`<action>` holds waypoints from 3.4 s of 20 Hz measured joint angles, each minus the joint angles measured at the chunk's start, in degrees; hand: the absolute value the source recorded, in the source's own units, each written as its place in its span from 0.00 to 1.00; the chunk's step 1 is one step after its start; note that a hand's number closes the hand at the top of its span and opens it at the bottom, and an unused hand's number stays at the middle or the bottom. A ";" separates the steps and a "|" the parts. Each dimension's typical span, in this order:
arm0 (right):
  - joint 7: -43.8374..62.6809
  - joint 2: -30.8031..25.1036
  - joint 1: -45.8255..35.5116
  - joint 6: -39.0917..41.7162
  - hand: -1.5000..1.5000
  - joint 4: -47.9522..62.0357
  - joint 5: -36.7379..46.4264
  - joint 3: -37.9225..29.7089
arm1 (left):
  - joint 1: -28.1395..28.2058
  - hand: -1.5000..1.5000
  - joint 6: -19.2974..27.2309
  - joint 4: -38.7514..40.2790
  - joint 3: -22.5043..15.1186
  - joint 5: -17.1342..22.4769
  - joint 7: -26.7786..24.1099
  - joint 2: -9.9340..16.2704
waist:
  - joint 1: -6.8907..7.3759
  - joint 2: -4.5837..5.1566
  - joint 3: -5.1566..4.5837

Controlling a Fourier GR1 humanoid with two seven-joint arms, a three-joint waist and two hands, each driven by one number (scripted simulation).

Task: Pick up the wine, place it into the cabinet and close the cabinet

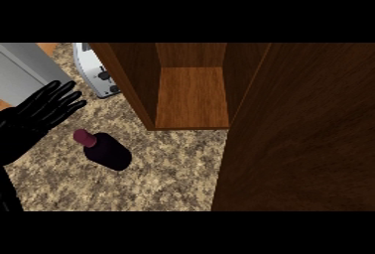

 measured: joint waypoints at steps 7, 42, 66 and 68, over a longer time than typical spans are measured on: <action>0.68 -1.96 -0.73 -1.63 0.00 -0.12 0.31 0.64 | 0.15 0.00 -5.07 8.01 1.81 -10.66 -7.79 -3.19 | -0.09 0.02 -0.02; 0.89 -8.32 -6.14 -9.67 0.00 0.50 1.37 4.84 | -9.14 0.00 0.23 52.62 -2.74 -50.17 -47.11 -4.87 | -1.18 0.27 -0.14; -1.59 -12.41 -5.89 -12.82 0.00 0.67 0.72 5.87 | -13.71 1.00 2.57 65.42 -9.06 -49.22 -55.19 -7.12 | -1.35 0.21 -0.14; -2.40 -13.16 -4.88 -12.97 0.00 0.62 0.70 6.10 | -14.03 1.00 2.70 65.48 -9.43 -49.08 -55.62 -6.93 | -1.36 0.18 -0.13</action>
